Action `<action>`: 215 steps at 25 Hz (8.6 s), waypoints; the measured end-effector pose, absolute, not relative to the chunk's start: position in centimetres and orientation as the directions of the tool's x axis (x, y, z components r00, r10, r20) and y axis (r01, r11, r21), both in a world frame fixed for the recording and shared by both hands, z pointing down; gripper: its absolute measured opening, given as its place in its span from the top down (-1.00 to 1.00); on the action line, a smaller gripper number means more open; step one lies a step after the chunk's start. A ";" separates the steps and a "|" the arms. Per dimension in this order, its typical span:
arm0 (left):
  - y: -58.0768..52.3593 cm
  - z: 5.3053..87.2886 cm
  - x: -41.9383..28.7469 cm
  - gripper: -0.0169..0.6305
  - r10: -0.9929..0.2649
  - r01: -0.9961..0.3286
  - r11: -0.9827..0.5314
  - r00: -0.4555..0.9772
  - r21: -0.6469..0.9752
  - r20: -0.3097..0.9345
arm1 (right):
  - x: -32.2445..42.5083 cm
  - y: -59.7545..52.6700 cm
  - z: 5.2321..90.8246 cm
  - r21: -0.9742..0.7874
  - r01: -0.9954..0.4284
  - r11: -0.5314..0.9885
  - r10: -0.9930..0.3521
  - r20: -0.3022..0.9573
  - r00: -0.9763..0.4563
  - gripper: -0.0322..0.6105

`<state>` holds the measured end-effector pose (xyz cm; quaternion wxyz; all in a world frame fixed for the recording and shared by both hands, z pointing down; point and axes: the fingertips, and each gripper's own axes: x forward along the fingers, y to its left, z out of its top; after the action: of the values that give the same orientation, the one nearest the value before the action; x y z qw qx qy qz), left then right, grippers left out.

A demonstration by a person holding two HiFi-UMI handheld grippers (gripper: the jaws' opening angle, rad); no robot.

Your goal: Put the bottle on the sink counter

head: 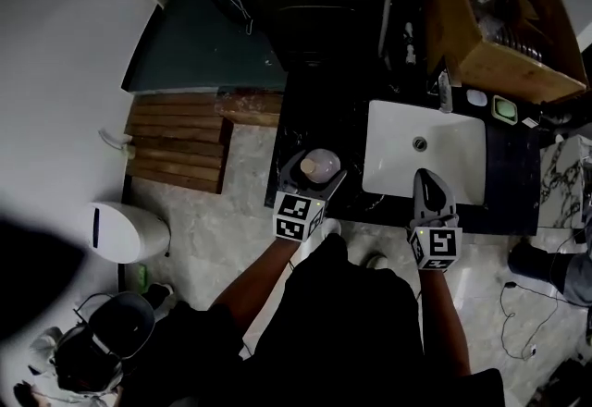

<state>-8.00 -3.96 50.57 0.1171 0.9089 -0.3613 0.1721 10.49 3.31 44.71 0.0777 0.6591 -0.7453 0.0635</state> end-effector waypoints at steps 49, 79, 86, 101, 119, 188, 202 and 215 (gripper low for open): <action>-20.0 54.1 -5.0 -0.27 -0.622 -0.719 -0.693 0.635 0.057 0.458 | 9.2 -11.7 49.5 -0.094 -0.977 0.194 -0.933 0.288 -0.213 0.78; -31.4 58.9 -4.0 -0.27 -0.674 -0.787 -0.615 0.551 0.039 0.492 | 9.6 -24.4 52.4 -0.118 -0.963 0.244 -0.912 0.310 -0.269 0.78; -33.6 59.9 -6.3 -0.27 -0.691 -0.803 -0.596 0.519 0.009 0.504 | 6.3 -27.2 54.2 -0.131 -0.945 0.300 -0.881 0.342 -0.327 0.78; -36.1 64.9 -7.6 -0.27 -0.672 -0.814 -0.581 0.477 -0.003 0.567 | 2.5 -27.4 57.0 -0.137 -0.912 0.387 -0.832 0.376 -0.409 0.78; -37.7 66.8 -7.3 -0.27 -0.656 -0.792 -0.607 0.459 -0.057 0.598 | 4.6 -28.6 58.4 -0.165 -0.925 0.341 -0.849 0.369 -0.379 0.78; -33.3 66.6 -9.3 -0.28 -0.635 -0.804 -0.594 0.453 -0.021 0.626 | 5.4 -22.6 56.5 -0.147 -0.914 0.379 -0.844 0.350 -0.406 0.78; -27.3 59.4 -10.3 -0.28 -0.696 -0.817 -0.576 0.515 0.039 0.500 | 4.1 -17.4 52.5 -0.082 -0.937 0.339 -0.884 0.315 -0.347 0.78; -17.7 52.6 -9.9 -0.27 -0.695 -0.774 -0.621 0.618 0.126 0.368 | 2.1 -10.9 48.2 -0.047 -0.959 0.279 -0.920 0.275 -0.281 0.78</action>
<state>-9.93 -17.69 52.62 0.1374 0.8888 -0.4131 0.1430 2.09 -10.93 48.25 0.0971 0.5919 -0.7936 0.1021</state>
